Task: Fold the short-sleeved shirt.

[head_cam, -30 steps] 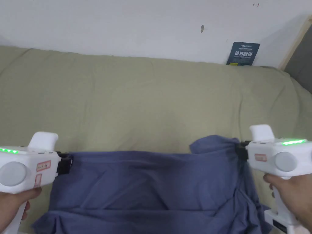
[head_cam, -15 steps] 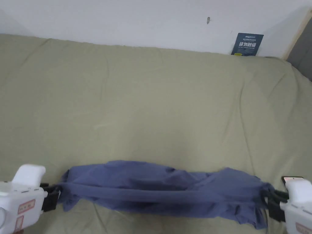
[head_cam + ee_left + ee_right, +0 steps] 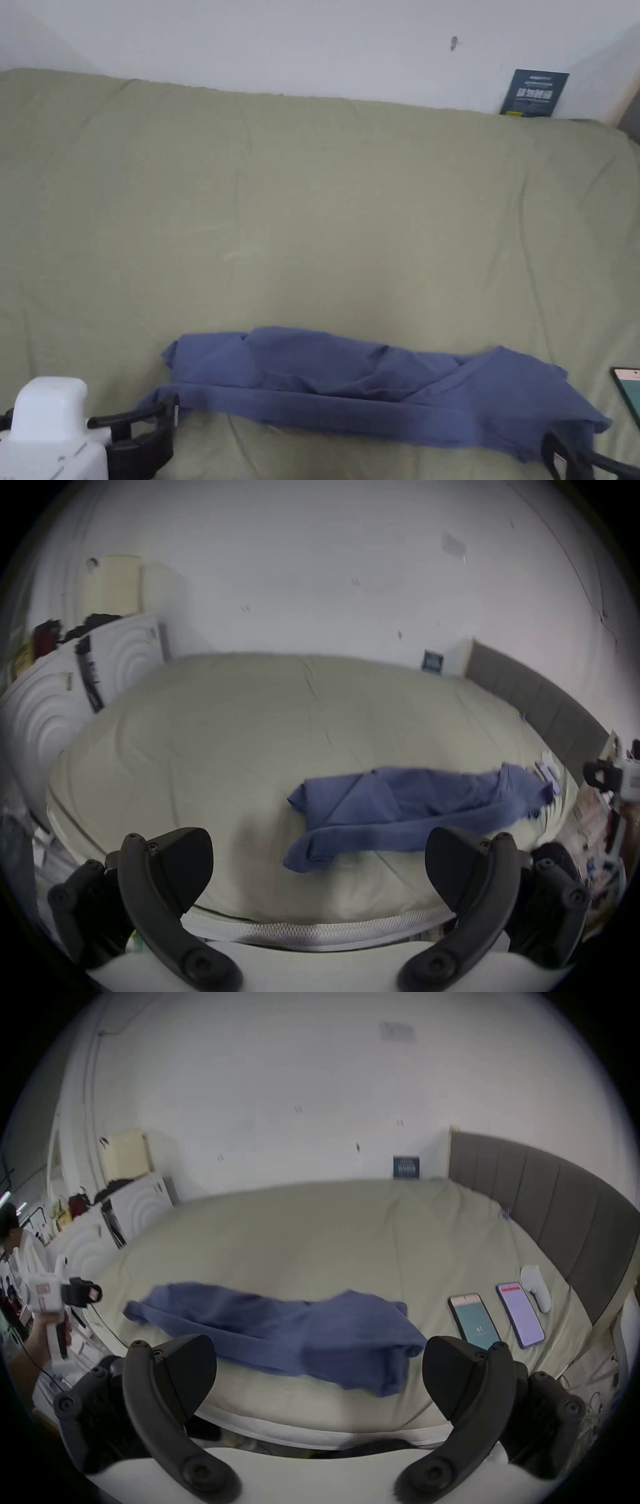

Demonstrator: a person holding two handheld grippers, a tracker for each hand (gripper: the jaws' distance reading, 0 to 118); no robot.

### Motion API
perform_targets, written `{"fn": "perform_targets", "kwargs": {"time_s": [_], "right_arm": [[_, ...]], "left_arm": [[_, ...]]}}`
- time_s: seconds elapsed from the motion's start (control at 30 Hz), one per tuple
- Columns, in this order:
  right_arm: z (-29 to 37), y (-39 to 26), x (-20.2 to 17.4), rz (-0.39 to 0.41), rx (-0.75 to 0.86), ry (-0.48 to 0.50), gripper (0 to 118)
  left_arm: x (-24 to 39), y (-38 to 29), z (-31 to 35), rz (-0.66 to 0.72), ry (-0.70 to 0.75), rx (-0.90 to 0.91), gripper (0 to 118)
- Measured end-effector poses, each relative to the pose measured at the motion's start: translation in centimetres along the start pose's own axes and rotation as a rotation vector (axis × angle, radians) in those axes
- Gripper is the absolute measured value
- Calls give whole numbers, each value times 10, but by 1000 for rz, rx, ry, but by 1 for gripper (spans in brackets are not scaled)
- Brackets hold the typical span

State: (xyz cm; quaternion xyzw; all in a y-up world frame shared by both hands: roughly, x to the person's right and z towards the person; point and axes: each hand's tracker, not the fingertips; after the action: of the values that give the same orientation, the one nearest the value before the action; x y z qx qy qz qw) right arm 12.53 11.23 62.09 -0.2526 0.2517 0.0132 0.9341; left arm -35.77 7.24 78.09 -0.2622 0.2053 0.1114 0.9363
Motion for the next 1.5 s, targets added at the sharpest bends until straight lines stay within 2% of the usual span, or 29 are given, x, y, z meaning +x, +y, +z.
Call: {"fn": "perform_targets", "kwargs": {"time_s": [0.03, 0.07, 0.1, 0.13, 0.17, 0.2, 0.23, 0.27, 0.3, 0.37, 0.4, 0.43, 0.53, 0.57, 0.6, 0.7, 0.83, 0.93, 1.07, 1.1, 1.13, 1.17, 1.2, 1.23, 1.27, 1.3, 1.37, 1.4, 1.5], "right_arm": [[3, 0, -11, -8, 20, 17, 117], [8, -2, -20, -15, 44, 31, 108], [14, -4, -30, -20, 67, 42, 80], [18, -4, -39, -11, 73, 39, 10], [14, -1, -50, 14, 62, 16, 0], [16, -3, -57, 34, 54, -50, 0], [17, 1, -60, 55, 74, -26, 0], [15, 6, -61, 47, 37, 72, 0], [12, 6, -66, 45, 17, 80, 0], [12, 7, -74, 112, 34, 36, 0], [12, 8, -76, 128, 27, 39, 0], [11, 5, -78, 121, 22, 38, 0], [11, 2, -78, 84, 5, 41, 0], [11, -1, -78, 82, 0, 33, 0], [10, -3, -78, 82, -7, 27, 0], [8, -6, -82, 82, -36, 13, 0], [5, -5, -85, 76, -57, -1, 0], [1, -2, -88, 66, -62, -5, 0], [-4, 2, -92, 61, -64, 0, 0], [-6, 4, -93, 63, -68, 2, 0], [-7, 4, -94, 66, -70, 2, 0], [-8, 5, -95, 68, -71, 7, 0], [-9, 5, -95, 69, -72, 17, 0], [-8, 4, -94, 69, -72, 25, 0], [-10, 3, -95, 74, -75, 34, 0], [-12, 3, -96, 82, -81, 40, 0], [-14, 2, -97, 97, -86, 35, 0], [-14, 3, -97, 96, -84, 36, 0], [-12, 2, -95, 89, -72, 41, 0]], "left_arm": [[0, -6, 8, 18, 43, 45, 118], [1, -10, 12, 21, 69, 81, 118], [2, -15, 16, 19, 106, 71, 114], [2, -12, 18, 25, 74, 58, 72], [-2, -11, 16, 42, 11, 26, 10], [-1, -10, 9, 37, 19, -39, 1], [-2, -13, 6, 46, 35, -74, 1], [-7, -9, 2, 12, -47, -46, 1], [-9, -6, -2, 18, -78, -77, 1], [-20, 0, -16, 45, -124, -115, 1], [-29, 2, -24, 72, -169, -133, 8], [-40, 5, -33, 130, -205, -133, 47], [-82, 13, -82, 368, -430, -300, 94], [-99, 11, -94, 433, -515, -335, 118], [-112, 10, -122, 547, -571, -287, 118], [-125, 0, -168, 674, -676, -417, 118], [-115, -26, -226, 853, -906, -609, 118], [-98, -26, -249, 763, -1069, -525, 118], [-76, -28, -266, 755, -1081, -529, 118], [-78, -26, -265, 751, -1075, -534, 117], [-82, -26, -262, 760, -1045, -539, 95], [-88, -26, -256, 780, -978, -533, 45], [-87, -22, -256, 767, -803, -544, 10], [-84, -27, -256, 702, -609, -599, 10], [-87, -34, -253, 716, -653, -558, 10], [-78, -25, -247, 776, -832, -440, 10], [-67, -14, -240, 681, -694, -483, 10], [-60, -8, -231, 626, -664, -461, 10], [-28, 16, -204, 426, -427, -380, 10]]}}
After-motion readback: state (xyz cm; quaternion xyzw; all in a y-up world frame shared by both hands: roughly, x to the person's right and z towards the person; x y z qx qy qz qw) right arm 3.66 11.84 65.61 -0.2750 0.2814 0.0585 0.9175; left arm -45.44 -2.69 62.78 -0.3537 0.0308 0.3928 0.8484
